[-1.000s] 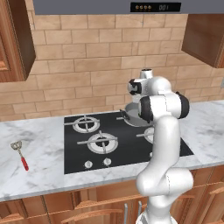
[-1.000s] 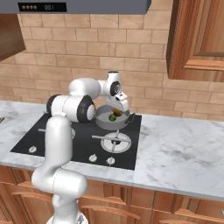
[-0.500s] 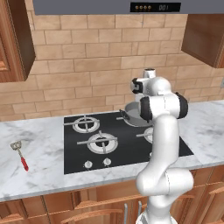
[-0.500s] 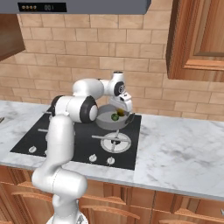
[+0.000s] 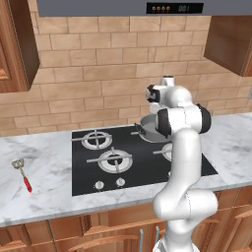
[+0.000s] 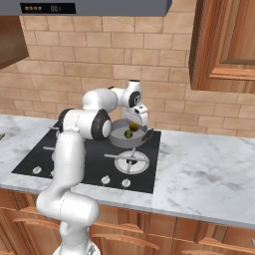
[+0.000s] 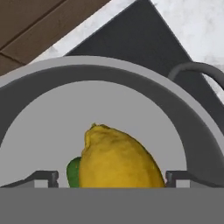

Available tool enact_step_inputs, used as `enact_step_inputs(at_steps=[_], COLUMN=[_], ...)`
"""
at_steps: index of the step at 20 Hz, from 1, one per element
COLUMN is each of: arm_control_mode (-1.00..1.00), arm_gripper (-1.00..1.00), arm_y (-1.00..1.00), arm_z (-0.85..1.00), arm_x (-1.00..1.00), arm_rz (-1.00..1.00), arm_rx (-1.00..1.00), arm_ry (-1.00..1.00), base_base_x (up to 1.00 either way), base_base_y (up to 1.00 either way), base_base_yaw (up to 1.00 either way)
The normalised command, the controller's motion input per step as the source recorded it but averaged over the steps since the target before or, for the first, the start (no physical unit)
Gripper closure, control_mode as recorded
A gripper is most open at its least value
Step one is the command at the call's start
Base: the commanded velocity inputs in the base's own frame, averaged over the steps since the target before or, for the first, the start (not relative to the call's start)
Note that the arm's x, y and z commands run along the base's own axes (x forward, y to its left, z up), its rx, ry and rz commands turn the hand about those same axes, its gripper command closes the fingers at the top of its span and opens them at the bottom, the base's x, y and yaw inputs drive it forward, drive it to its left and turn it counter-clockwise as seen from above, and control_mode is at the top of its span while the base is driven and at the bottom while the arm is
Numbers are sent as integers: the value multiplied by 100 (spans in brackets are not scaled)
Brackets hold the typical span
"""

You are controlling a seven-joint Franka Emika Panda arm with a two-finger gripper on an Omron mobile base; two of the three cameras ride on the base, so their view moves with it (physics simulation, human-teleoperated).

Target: Put the avocado and lemon in the pot. Retrieve the spatula and lightly stir the vegetables in the pot.

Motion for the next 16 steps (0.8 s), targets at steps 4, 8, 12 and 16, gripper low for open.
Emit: enact_step_inputs(at_steps=[4, 8, 12, 16], arm_control_mode=[-100, -100, -100, -100], arm_gripper=[-100, -100, -100, -100], arm_y=[37, 15, 15, 37], arm_z=[32, 34, 32, 28], arm_x=[-10, -10, -23, -40], arm_rz=[9, 16, 16, 19], arm_rx=[0, 0, 0, 0], arm_ry=[0, -1, -3, -1], base_base_x=[0, 0, 0, 0], base_base_y=[0, 0, 0, 0], base_base_yaw=[0, 0, 0, 0])
